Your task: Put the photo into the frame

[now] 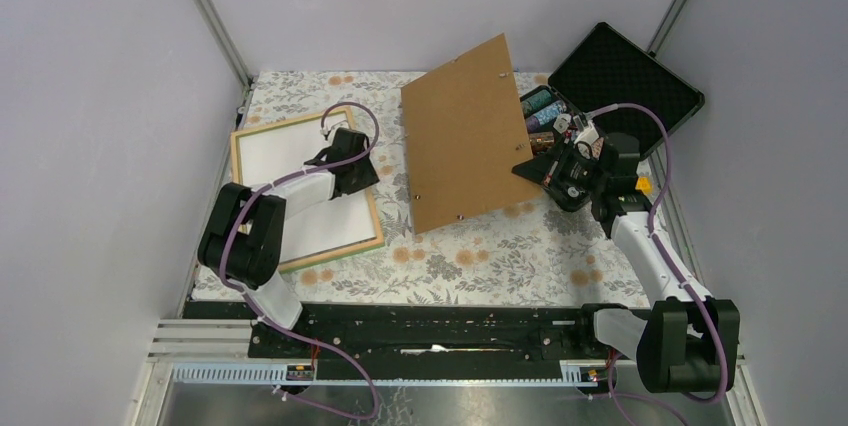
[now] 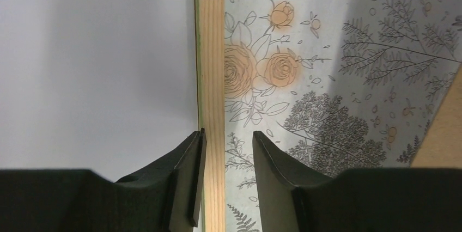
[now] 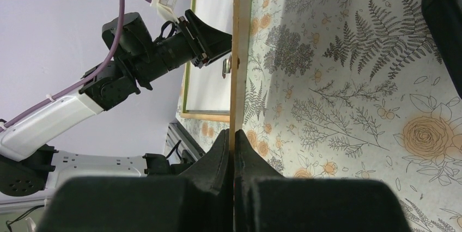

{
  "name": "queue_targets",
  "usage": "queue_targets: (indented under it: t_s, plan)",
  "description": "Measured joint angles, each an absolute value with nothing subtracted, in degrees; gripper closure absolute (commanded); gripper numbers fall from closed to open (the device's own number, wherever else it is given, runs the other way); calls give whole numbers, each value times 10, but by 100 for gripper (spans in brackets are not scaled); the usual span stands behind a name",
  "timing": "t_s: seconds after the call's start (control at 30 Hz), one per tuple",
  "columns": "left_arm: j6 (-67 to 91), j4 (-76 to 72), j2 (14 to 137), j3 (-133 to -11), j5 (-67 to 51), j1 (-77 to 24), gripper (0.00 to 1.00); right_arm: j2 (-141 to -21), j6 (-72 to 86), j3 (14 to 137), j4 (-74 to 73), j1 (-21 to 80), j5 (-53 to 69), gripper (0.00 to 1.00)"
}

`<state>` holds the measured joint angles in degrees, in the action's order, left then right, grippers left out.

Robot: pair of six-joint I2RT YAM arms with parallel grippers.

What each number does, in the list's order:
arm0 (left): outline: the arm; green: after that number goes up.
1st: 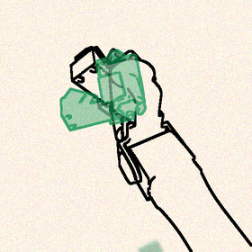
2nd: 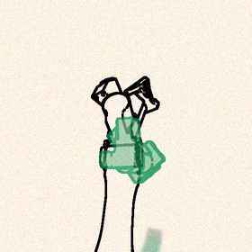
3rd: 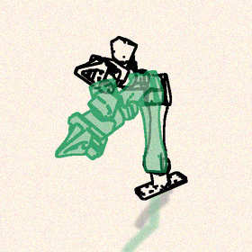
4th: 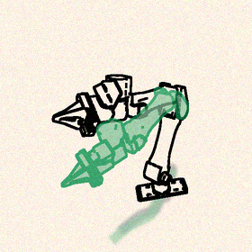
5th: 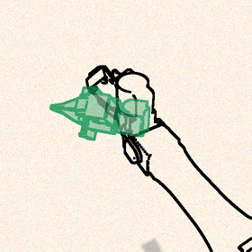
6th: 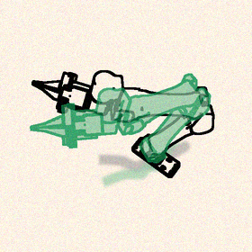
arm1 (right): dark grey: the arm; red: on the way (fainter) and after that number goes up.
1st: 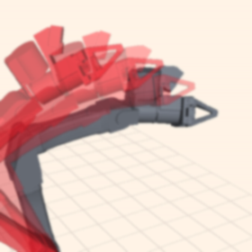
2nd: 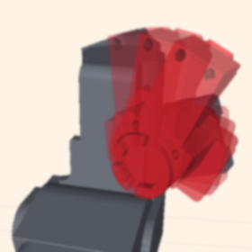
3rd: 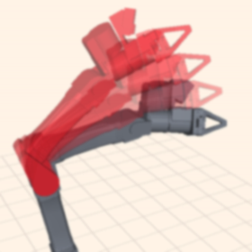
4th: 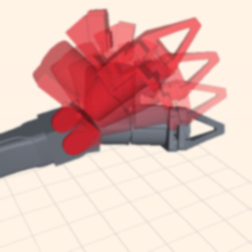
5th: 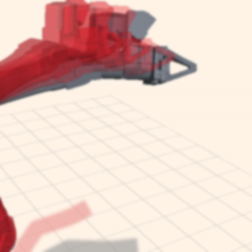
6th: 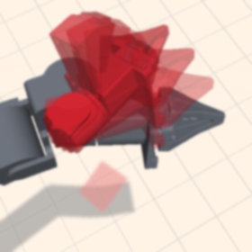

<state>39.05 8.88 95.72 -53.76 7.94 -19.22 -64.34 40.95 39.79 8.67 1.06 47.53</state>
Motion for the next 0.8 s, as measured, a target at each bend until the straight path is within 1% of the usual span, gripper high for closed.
queue_targets:
  t_s: [0.3, 0.5, 0.73, 0.8]
  plan:
    - [393, 68, 962, -539, 69, -200, 53, -643, 409, 395, 87, 11, 476, 100]
    - [399, 31, 978, -539, 59, -215, 54, -643, 409, 395, 87, 10, 476, 100]
    - [422, -39, 1007, -539, 23, -267, 55, -637, 402, 396, 77, 7, 468, 100]
    - [425, -42, 1018, -539, 10, -288, 52, -630, 390, 396, 62, 1, 461, 100]
